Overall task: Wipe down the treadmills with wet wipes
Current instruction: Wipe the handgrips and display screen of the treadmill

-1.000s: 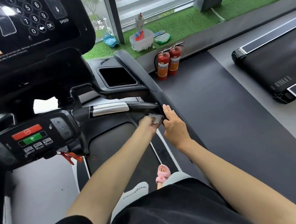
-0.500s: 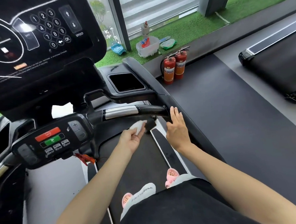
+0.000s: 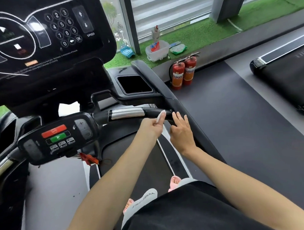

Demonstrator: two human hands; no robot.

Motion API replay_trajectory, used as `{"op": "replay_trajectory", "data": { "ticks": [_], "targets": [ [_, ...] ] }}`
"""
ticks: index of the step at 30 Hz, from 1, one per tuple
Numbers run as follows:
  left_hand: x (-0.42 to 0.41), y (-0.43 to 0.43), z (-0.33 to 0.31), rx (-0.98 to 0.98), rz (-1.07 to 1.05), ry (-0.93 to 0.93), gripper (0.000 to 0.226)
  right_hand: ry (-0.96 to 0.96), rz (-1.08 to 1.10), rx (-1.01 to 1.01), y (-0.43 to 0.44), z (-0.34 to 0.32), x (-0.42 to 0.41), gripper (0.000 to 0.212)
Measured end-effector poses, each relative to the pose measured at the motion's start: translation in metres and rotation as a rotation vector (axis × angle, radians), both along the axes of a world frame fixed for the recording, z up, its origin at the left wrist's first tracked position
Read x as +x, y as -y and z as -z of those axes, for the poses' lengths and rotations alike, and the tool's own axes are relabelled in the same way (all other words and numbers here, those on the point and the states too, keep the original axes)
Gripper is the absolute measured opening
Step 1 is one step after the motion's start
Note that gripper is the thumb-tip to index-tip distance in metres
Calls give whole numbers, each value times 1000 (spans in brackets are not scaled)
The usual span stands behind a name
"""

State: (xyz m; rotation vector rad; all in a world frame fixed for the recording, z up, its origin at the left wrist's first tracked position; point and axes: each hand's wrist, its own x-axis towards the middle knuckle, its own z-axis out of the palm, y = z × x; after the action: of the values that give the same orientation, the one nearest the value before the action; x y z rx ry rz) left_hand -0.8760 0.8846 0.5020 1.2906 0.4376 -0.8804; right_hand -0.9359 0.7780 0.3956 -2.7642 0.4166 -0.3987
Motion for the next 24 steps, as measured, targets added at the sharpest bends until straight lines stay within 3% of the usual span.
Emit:
{"op": "replay_trajectory", "data": {
  "ticks": [2, 5, 8, 9, 12, 15, 24],
  "targets": [
    [1, -1, 7, 147, 40, 143, 55, 1, -12, 8, -3, -1, 2, 24],
    [-2, -14, 17, 26, -326, 123, 44, 17, -59, 11, -6, -2, 4, 20],
    [4, -23, 36, -204, -639, -123, 41, 34, -69, 22, -8, -3, 6, 17],
    [7, -25, 40, -145, -642, -174, 43, 34, -70, 28, -8, -4, 7, 18],
    [9, -12, 42, 113, -393, -136, 43, 35, -79, 62, -10, -7, 9, 20],
    [12, 11, 34, 28, -284, -148, 27, 27, -86, 106, -11, -12, 10, 18],
    [28, -7, 29, -288, -450, -253, 20, 42, -101, 163, -22, -29, 11, 18]
  ]
}}
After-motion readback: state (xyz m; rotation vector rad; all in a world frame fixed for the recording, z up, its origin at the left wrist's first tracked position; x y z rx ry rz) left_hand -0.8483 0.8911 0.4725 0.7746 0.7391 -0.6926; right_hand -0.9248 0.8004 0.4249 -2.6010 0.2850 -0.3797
